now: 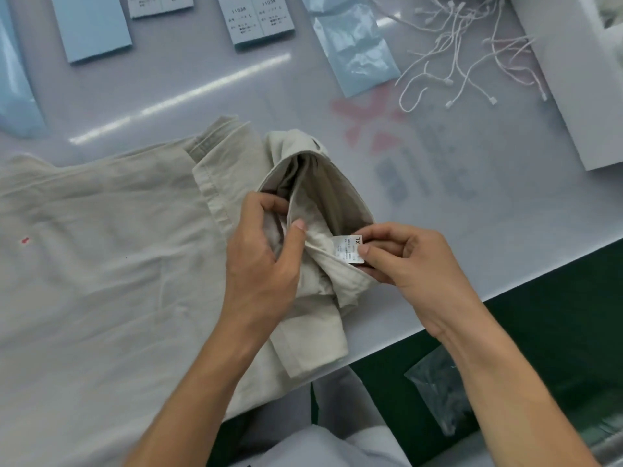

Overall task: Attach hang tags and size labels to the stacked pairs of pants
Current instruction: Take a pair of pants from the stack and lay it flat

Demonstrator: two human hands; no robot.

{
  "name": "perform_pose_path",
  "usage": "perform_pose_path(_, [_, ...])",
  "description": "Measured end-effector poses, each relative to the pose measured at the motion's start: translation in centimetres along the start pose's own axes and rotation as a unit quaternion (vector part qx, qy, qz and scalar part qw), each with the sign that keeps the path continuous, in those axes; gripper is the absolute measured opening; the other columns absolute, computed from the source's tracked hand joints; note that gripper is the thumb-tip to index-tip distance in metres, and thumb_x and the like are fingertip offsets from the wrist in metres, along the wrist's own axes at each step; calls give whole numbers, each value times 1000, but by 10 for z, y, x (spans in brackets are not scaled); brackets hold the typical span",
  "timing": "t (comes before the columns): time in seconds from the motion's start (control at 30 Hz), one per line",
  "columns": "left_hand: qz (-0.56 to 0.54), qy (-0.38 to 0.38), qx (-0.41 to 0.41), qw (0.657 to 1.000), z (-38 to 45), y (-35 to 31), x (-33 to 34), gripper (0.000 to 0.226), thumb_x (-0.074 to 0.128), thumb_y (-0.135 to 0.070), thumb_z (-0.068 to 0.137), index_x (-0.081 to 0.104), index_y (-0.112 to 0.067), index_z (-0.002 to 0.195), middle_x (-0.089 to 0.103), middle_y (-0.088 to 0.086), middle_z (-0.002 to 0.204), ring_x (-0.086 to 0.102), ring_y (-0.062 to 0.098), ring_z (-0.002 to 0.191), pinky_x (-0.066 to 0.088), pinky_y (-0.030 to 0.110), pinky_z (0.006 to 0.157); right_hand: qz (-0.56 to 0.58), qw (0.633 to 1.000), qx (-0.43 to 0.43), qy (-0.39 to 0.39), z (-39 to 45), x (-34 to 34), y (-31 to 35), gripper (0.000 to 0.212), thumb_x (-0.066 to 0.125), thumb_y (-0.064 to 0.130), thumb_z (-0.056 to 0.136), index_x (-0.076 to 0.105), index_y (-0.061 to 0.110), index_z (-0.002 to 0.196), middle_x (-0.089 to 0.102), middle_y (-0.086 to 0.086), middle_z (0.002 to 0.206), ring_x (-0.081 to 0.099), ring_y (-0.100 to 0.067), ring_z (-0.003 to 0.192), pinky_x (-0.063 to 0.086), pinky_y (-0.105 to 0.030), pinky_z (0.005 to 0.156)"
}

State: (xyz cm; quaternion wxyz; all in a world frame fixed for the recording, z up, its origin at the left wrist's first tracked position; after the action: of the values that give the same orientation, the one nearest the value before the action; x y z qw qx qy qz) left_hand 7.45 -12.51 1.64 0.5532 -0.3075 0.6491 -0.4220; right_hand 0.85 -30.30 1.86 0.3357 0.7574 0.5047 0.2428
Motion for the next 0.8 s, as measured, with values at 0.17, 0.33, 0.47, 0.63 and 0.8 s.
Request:
perform_pose_path(0.17, [0, -2, 4, 1000, 1, 0, 0, 21, 67, -14, 96, 50, -25, 100, 58, -30, 87, 56, -8, 81, 37, 4, 69, -5, 1000, -15, 20, -5, -3, -7, 28, 71, -7, 86, 76, 14, 105, 79, -4, 93, 76, -11, 84, 54, -15, 67])
perform_pose_path(0.33, [3, -18, 13, 1000, -3, -6, -2, 21, 68, -18, 96, 49, -25, 104, 55, -19, 90, 58, -1, 84, 39, 6, 73, -28, 999, -30, 7, -9, 0, -6, 28, 71, -4, 88, 76, 19, 103, 79, 0, 94, 75, -11, 89, 55, -17, 73])
perform_pose_path(0.47, [-10, -178, -1, 984, -30, -2, -16, 30, 67, -30, 95, 46, -26, 116, 55, -8, 104, 60, 16, 89, 47, 18, 76, -234, 947, -151, -158, -17, -9, -1, 13, 60, 30, 99, 68, 36, 107, 69, 20, 98, 66, 2, 89, 51, -11, 68])
perform_pose_path(0.63, [13, -150, -251, 956, -40, 12, -20, 30, 60, -62, 91, 60, -35, 106, 66, -12, 86, 64, 4, 77, 53, 28, 66, -350, 880, -199, -252, -22, -20, 14, 17, 54, 34, 101, 67, 28, 110, 61, 15, 105, 61, -5, 91, 56, -36, 82])
perform_pose_path(0.8, [-17, -93, -232, 968, -12, -1, -12, 24, 76, -55, 82, 61, -36, 84, 64, -12, 89, 63, 4, 80, 46, 23, 65, -221, 927, -257, -161, -46, -4, 54, 25, 60, 14, 99, 73, 35, 102, 72, 11, 100, 68, -7, 91, 58, -29, 81])
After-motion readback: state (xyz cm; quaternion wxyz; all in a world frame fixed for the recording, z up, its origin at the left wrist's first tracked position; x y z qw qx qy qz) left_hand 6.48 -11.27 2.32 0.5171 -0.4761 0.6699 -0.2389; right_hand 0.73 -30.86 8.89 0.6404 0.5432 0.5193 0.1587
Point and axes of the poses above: each hand's wrist, its own z-axis towards the middle knuckle, its own x-axis out of the palm, y = z × x, the point moved 1 cm from there along z, towards the middle knuckle
